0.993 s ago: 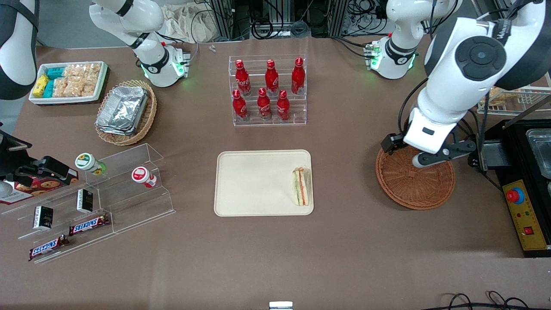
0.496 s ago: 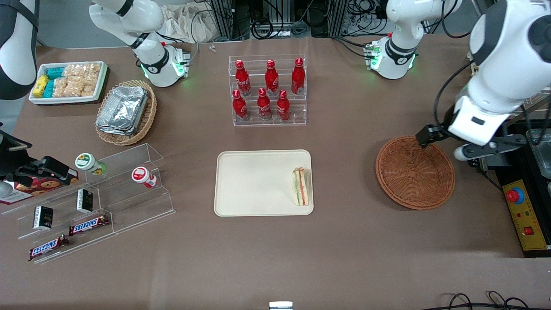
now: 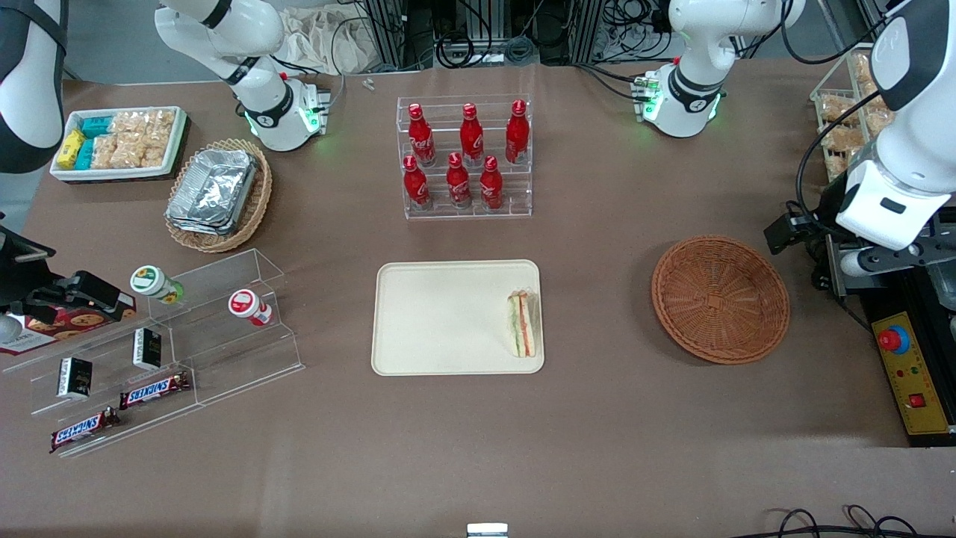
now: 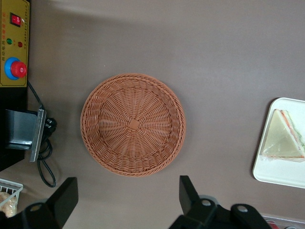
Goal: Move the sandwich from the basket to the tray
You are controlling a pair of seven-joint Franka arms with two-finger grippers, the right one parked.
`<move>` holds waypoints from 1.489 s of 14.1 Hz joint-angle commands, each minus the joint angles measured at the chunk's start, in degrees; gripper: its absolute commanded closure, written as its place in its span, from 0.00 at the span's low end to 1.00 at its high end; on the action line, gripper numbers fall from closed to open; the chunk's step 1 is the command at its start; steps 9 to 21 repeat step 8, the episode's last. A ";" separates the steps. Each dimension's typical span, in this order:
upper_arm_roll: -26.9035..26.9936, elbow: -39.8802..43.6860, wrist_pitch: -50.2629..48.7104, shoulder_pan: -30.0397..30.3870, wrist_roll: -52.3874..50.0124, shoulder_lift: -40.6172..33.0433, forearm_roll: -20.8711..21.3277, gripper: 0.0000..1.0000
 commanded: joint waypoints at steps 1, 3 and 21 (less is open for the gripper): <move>1.59 -1.68 -0.37 -1.24 1.63 -1.92 -1.06 0.04; 1.59 1.90 -0.72 -1.15 3.83 0.61 -1.23 0.01; 1.59 6.14 -1.25 0.35 7.17 4.67 -3.78 0.01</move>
